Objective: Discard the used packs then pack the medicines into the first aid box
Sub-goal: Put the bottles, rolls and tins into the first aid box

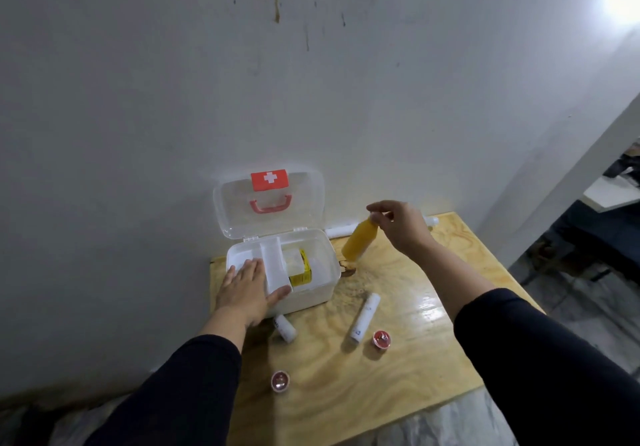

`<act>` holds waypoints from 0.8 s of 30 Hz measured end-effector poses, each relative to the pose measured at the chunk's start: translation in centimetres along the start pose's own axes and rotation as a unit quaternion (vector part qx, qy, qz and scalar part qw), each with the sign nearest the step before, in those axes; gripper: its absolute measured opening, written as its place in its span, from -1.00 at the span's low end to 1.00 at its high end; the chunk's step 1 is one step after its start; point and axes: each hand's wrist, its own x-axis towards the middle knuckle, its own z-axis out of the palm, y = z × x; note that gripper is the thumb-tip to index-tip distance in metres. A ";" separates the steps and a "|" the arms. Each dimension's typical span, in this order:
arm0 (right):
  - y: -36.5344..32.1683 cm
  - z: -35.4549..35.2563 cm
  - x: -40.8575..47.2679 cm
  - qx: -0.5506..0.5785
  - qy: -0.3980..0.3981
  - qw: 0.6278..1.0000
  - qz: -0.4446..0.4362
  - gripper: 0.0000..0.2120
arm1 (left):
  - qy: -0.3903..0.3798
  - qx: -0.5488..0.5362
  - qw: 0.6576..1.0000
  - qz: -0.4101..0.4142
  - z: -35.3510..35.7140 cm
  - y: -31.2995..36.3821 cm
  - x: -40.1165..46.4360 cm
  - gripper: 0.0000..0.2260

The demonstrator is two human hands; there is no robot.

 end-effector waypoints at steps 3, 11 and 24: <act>-1.7 0.1 0.6 -0.003 0.003 1.000 -0.025 -0.77 | 0.019 -0.015 1.000 -0.004 0.0 0.0 0.3 -0.18; -4.6 3.7 1.4 -0.029 -0.042 0.997 -0.054 -0.73 | 0.039 -0.008 0.999 0.003 0.0 -0.1 0.6 -0.22; -4.8 9.3 3.7 -0.145 -0.104 0.975 -0.134 -0.71 | 0.009 0.005 1.000 -0.007 0.4 -0.2 0.3 -0.19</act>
